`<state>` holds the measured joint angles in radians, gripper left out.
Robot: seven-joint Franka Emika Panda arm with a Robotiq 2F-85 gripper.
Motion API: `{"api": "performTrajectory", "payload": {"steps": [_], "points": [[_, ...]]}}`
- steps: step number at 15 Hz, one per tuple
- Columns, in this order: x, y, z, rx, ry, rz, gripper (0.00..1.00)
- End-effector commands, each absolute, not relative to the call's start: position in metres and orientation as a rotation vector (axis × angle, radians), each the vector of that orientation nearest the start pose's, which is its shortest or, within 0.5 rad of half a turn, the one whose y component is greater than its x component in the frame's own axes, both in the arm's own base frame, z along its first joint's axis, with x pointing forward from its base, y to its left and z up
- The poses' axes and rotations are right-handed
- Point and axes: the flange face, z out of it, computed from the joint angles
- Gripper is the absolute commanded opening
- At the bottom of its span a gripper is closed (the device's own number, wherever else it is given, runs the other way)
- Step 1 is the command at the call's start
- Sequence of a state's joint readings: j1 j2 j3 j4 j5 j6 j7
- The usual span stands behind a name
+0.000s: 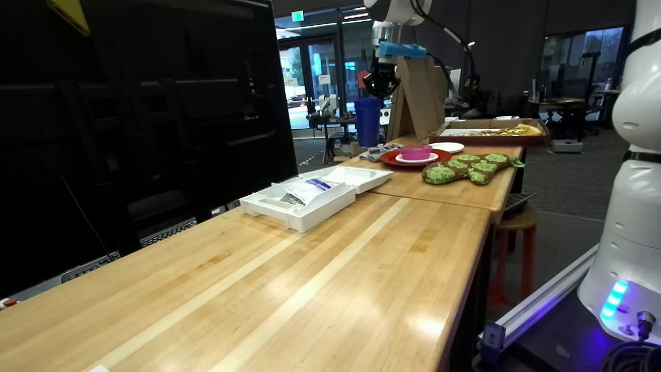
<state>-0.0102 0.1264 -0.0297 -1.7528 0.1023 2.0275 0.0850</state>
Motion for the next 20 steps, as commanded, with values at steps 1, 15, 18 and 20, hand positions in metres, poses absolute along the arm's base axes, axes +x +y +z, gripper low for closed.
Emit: {"api": "performTrajectory", "payload": {"steps": [1,15,18,20], "points": [[0.629,-0.018,0.509,-3.041,0.276,-0.199,0.02],[0.667,-0.028,0.484,-3.038,0.318,-0.11,0.02],[0.674,-0.031,0.477,-3.037,0.321,-0.108,0.02],[0.679,-0.032,0.468,-3.036,0.326,-0.09,0.02]]}}
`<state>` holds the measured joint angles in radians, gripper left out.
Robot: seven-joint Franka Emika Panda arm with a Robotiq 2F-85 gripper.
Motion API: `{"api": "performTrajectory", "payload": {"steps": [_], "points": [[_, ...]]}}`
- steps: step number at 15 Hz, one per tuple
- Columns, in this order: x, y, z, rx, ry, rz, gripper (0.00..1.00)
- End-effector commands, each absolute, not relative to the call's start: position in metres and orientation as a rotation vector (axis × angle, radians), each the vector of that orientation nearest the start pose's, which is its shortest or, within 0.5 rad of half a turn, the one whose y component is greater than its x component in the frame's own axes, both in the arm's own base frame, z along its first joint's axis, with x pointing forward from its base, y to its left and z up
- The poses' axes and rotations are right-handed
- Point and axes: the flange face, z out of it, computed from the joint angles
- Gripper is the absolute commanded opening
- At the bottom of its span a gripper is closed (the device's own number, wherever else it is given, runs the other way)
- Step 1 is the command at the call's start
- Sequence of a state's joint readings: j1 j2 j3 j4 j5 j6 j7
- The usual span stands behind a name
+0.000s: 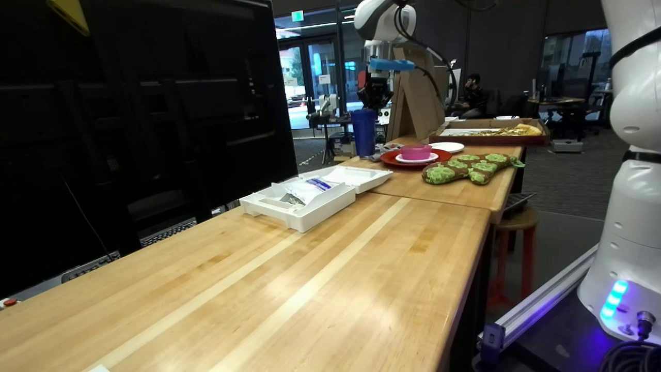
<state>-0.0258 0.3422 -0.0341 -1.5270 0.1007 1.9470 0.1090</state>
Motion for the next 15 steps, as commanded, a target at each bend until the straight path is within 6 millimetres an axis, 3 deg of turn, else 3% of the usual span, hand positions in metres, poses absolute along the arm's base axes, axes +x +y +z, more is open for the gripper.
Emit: {"api": "performTrajectory", "payload": {"steps": [1,4,7,15], "points": [[0.681,-0.032,0.464,-3.035,0.326,-0.084,0.02],[0.687,-0.032,0.449,-3.034,0.328,-0.066,0.02],[0.693,-0.036,0.447,-3.031,0.336,-0.06,0.02],[0.698,-0.057,0.478,-3.021,0.368,-0.081,0.02]]}}
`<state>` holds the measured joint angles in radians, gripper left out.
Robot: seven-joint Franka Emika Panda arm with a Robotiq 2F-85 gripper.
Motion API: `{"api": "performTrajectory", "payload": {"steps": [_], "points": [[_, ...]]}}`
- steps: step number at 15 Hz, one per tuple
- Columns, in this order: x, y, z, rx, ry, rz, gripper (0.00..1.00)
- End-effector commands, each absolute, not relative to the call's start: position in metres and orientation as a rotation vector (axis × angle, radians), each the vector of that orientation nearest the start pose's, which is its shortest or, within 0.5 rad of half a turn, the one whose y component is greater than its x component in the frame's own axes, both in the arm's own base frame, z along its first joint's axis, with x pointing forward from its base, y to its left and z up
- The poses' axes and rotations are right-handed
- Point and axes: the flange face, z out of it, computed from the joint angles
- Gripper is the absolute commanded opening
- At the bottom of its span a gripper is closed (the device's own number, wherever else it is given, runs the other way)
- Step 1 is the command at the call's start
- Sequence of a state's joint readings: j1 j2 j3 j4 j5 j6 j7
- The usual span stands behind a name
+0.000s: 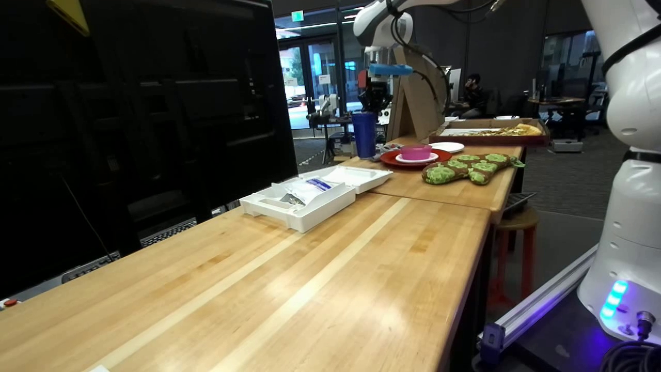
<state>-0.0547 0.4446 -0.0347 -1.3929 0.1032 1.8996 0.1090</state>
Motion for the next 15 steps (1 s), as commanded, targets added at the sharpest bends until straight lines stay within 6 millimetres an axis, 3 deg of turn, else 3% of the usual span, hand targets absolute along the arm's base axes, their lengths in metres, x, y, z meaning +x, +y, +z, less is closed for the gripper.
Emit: {"api": "performTrajectory", "payload": {"steps": [1,7,9,15], "points": [[0.698,-0.059,0.482,-3.02,0.369,-0.074,0.02],[0.692,-0.068,0.514,-3.028,0.363,-0.077,0.02],[0.692,-0.053,0.478,-3.031,0.351,-0.092,0.02],[0.675,-0.033,0.441,-3.038,0.305,-0.154,0.02]]}}
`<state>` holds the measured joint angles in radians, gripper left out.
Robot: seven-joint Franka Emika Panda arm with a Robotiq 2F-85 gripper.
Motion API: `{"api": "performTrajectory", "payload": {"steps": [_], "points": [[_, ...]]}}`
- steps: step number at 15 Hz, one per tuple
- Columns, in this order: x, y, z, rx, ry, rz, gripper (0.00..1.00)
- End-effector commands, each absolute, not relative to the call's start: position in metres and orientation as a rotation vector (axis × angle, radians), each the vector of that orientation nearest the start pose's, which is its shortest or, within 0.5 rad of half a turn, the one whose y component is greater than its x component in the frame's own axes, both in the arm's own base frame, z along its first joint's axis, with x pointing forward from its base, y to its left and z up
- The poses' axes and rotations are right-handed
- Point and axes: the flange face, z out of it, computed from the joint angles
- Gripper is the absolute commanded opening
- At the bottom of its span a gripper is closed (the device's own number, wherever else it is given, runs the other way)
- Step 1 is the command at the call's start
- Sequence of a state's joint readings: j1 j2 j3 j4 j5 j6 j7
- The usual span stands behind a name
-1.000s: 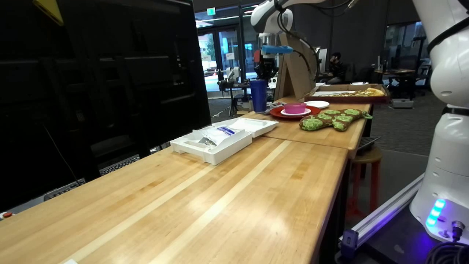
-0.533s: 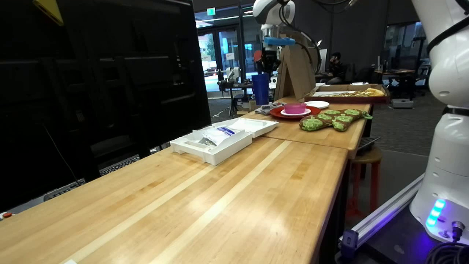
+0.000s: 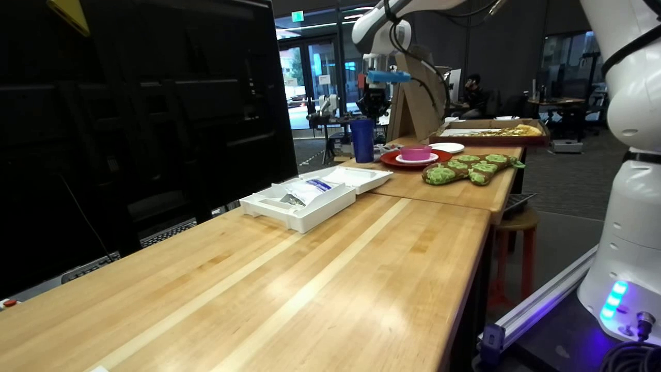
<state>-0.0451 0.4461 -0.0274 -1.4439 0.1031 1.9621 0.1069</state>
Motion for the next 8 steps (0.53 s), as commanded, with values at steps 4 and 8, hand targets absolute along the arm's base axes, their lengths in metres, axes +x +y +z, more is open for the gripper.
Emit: {"api": "performTrajectory", "payload": {"steps": [4,8], "points": [[0.662,-0.031,0.432,-3.032,0.308,-0.2,0.02],[0.646,-0.032,0.433,-3.027,0.3,-0.236,0.02]]}}
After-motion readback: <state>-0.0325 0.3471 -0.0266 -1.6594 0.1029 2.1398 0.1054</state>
